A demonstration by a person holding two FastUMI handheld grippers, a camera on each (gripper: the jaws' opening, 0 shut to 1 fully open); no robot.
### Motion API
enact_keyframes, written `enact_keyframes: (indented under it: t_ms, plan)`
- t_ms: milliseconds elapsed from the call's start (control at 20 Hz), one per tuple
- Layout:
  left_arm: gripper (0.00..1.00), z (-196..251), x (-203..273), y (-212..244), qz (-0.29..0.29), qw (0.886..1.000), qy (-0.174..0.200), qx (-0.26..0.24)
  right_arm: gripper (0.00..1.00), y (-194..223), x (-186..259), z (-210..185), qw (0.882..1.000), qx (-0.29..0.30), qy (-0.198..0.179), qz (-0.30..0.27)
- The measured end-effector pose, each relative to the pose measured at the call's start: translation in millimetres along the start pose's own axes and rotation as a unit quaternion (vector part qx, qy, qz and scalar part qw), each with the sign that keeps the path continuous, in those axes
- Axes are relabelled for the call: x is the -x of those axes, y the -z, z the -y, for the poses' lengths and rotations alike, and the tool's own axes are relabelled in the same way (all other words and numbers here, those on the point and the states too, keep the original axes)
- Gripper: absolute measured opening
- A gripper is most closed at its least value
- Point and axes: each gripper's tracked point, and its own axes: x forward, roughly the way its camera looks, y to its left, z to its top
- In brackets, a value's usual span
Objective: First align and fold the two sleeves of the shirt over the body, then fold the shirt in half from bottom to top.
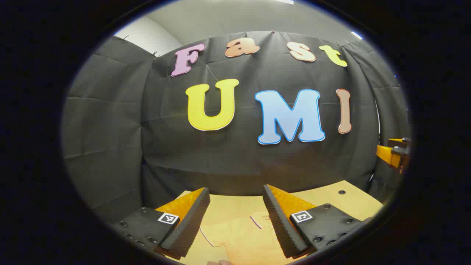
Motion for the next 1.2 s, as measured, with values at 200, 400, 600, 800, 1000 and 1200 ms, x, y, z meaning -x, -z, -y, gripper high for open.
enact_keyframes:
  t_ms: [200,400,600,800,1000,1200]
  plan:
    - [0.95,-6,3,-2,0.001,1.0,-0.004,0.0,0.97,8,-6,-5,1.0,0.009,-0.007,-0.008]
    - [0.95,-12,7,-3,0.002,1.0,-0.009,0.0,0.96,30,-18,-13,0.999,0.0,-0.018,-0.033]
    - [0.94,-19,13,-5,0.003,1.0,-0.015,-0.002,0.96,86,-44,-28,0.994,-0.011,-0.037,-0.1]
    - [0.94,-27,18,-4,0.001,1.0,-0.025,-0.004,0.98,149,-66,-39,0.984,-0.008,-0.054,-0.172]
    - [0.94,-42,26,-1,-0.006,0.999,-0.045,-0.01,0.97,228,-81,-51,0.963,0.001,-0.071,-0.26]
    - [0.94,-66,37,2,-0.018,0.997,-0.078,-0.016,0.97,294,-97,-56,0.943,0.012,-0.07,-0.324]
